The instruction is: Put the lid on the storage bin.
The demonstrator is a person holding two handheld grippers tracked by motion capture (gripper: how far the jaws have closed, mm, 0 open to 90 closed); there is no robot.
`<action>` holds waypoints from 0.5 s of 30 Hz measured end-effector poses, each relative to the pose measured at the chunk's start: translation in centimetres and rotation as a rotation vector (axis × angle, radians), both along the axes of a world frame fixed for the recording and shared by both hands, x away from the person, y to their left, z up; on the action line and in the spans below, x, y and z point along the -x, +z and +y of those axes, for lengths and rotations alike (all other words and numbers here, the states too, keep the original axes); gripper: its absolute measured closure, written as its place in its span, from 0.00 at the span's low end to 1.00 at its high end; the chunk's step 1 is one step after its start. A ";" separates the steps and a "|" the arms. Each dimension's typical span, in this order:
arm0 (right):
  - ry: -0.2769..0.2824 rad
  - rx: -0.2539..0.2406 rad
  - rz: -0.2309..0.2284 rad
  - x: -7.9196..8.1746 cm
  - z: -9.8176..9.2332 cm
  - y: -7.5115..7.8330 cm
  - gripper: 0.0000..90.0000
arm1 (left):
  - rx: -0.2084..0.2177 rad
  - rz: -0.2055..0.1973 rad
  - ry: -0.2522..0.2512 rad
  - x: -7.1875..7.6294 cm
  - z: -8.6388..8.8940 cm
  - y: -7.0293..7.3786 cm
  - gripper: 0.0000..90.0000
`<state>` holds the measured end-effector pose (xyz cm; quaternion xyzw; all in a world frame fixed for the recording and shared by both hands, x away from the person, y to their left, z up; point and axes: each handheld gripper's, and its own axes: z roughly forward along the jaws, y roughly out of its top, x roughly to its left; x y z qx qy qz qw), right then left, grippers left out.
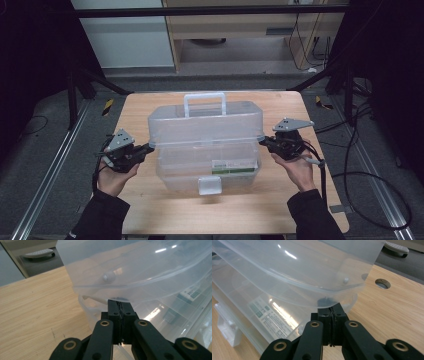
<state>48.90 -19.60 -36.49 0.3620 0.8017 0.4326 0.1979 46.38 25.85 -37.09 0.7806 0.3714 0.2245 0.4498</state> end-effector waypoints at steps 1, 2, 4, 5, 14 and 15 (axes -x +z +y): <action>-0.003 0.003 -0.004 0.1 -0.1 -0.1 0.98 | 0.001 0.003 0.001 0.0 0.0 -0.1 0.99; -0.001 0.006 -0.005 0.2 -0.2 -0.1 0.98 | -0.003 0.005 -0.003 0.1 0.0 -0.1 0.99; -0.007 0.017 -0.009 0.5 -0.2 -0.2 0.99 | -0.006 0.008 -0.001 0.1 0.1 -0.4 0.98; -0.010 0.023 -0.011 0.5 -0.2 -0.3 0.99 | -0.007 0.008 0.000 0.3 0.2 -0.5 0.98; -0.010 0.073 -0.003 1.4 -0.5 -1.1 0.98 | -0.029 0.018 -0.010 1.2 0.4 -1.5 0.98; -0.014 0.072 -0.001 1.5 -0.6 -1.2 0.98 | -0.036 0.017 -0.012 1.1 0.4 -1.6 0.97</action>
